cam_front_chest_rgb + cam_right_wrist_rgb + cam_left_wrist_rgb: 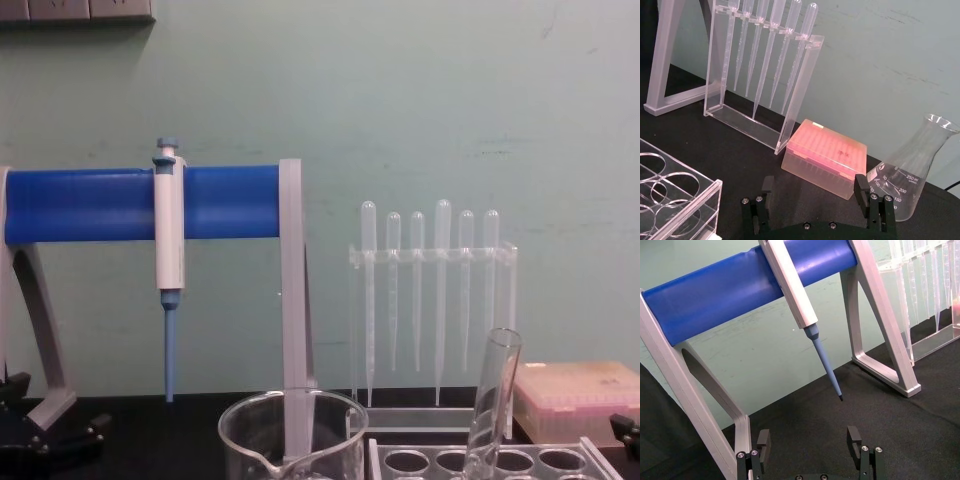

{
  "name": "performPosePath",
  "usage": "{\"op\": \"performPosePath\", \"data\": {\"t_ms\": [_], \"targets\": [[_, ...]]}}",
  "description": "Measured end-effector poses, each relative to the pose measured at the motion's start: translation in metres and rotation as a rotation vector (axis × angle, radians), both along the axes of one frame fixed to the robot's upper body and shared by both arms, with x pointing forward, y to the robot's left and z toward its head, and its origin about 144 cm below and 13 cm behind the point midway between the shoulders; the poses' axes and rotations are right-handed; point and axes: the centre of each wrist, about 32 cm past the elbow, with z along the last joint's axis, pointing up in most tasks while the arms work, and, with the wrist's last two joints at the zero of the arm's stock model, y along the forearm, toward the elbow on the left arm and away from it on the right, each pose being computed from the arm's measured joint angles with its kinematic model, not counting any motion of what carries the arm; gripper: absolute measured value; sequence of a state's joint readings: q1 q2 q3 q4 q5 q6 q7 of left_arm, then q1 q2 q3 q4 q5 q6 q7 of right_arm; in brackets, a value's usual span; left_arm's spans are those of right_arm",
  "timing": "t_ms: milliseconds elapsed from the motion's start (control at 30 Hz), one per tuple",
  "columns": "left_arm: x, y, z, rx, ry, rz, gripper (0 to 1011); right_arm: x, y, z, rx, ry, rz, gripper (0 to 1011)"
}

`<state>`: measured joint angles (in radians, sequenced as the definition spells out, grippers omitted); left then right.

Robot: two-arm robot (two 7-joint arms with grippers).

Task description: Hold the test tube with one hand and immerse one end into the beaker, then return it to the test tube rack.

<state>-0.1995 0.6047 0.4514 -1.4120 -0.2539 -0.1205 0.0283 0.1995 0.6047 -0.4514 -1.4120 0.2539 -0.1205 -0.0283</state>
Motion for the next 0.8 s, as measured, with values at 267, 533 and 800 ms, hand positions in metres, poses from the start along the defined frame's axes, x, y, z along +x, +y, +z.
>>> {"op": "performPosePath", "data": {"t_ms": [267, 533, 800], "targets": [[0.000, 0.000, 0.000, 0.000, 0.000, 0.000, 1000, -0.003, 0.000, 0.016, 0.037, -0.009, 0.036, 1002], [0.000, 0.000, 0.000, 0.000, 0.000, 0.000, 1000, -0.021, -0.012, 0.042, 0.129, -0.001, 0.130, 1003], [0.000, 0.000, 0.000, 0.000, 0.000, 0.000, 1000, -0.050, -0.032, 0.051, 0.213, 0.082, 0.334, 1002]]}}
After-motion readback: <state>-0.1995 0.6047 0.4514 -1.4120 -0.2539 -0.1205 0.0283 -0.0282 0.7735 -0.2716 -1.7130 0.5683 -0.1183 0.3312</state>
